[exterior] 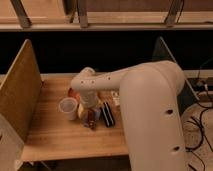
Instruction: Move the arm in a circular motion
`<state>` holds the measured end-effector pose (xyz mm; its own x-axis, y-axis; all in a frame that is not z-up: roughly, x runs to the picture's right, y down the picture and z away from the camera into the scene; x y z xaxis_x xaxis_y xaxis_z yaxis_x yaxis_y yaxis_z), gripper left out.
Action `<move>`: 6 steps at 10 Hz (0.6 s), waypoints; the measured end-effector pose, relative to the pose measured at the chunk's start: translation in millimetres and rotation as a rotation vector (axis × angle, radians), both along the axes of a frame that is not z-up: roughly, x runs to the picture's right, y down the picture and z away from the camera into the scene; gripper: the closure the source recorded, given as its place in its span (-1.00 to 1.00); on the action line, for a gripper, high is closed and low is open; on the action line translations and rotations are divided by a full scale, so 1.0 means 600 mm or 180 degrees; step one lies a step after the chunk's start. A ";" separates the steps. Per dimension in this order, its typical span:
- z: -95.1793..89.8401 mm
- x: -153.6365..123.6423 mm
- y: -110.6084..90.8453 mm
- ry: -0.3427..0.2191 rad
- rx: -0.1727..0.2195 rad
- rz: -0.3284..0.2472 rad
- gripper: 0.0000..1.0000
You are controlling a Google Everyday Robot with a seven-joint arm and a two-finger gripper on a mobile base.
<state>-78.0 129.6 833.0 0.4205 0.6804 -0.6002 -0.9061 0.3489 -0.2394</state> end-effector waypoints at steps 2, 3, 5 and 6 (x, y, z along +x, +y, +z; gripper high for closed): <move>-0.011 0.010 -0.017 0.0037 0.0094 0.0008 -0.60; -0.018 0.015 -0.027 0.0061 0.0146 0.0007 -0.60; -0.036 0.031 -0.054 0.0127 0.0271 0.0023 -0.60; -0.048 0.041 -0.075 0.0172 0.0361 0.0032 -0.60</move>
<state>-53.4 84.6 804.0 0.3826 0.7491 -0.5408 -0.9201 0.3619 -0.1497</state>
